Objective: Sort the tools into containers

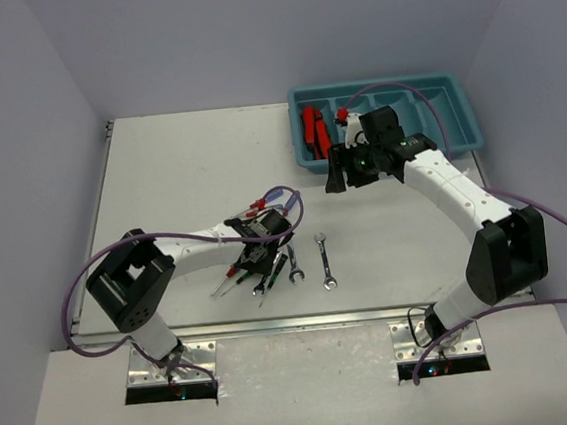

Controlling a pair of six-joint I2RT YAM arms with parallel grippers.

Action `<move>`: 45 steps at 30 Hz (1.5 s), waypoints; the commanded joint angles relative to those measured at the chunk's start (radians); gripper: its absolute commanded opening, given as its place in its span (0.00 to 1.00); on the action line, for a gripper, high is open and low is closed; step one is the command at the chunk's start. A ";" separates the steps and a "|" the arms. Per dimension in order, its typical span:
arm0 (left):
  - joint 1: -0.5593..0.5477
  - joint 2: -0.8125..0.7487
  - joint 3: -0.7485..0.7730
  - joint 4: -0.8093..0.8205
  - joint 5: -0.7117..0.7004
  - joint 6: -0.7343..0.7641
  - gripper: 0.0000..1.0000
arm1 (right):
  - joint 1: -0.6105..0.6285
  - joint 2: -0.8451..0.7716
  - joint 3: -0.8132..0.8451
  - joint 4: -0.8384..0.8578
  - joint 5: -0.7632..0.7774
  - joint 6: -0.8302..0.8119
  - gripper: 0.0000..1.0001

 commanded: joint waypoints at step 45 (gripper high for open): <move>0.045 -0.298 0.275 0.289 -0.002 -0.281 0.00 | 0.041 -0.239 -0.502 0.903 -0.617 0.324 0.83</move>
